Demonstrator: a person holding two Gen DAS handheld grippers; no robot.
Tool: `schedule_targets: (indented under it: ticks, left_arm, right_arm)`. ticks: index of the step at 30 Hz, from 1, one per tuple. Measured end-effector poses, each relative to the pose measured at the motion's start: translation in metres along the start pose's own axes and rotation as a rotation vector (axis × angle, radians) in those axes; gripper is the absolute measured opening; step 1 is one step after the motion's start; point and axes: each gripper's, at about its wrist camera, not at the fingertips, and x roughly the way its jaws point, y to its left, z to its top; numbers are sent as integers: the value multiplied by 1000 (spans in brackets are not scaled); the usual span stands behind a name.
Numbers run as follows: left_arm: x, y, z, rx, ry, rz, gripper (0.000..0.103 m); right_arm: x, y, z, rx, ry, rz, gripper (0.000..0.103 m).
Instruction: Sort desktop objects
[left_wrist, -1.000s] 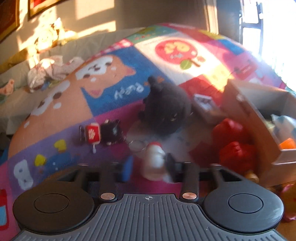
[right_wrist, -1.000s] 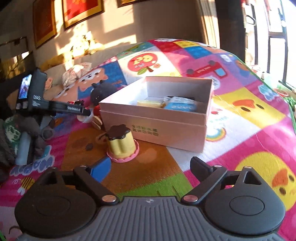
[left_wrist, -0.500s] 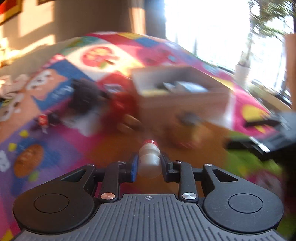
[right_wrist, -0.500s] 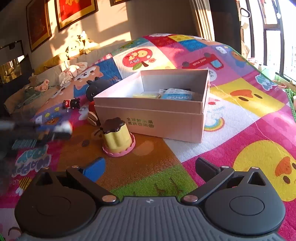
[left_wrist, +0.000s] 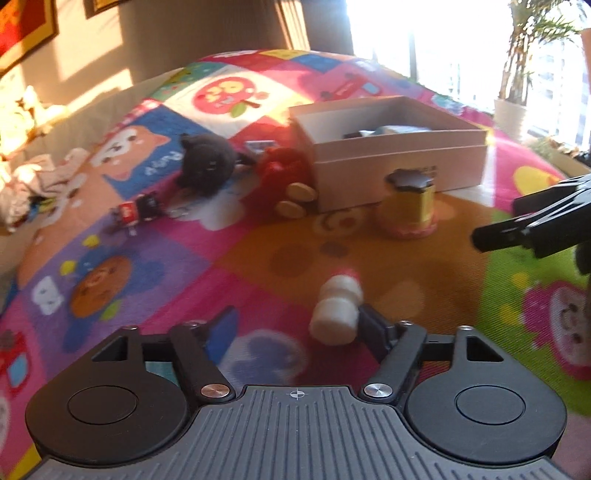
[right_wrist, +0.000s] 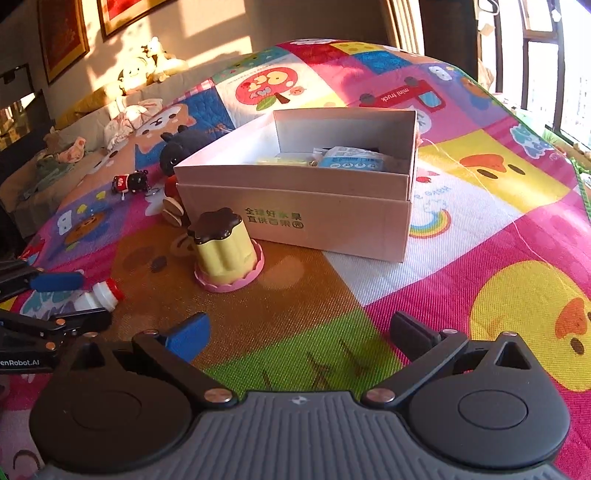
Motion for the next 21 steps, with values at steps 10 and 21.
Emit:
schedule_targets:
  ticks: [10, 21]
  left_arm:
    - [-7, 24, -2, -155, 13, -82, 83]
    - [1, -3, 3, -145, 19, -86, 87]
  right_arm:
    - [3, 26, -4, -143, 42, -53, 103]
    - [1, 30, -6, -167, 40, -18, 103]
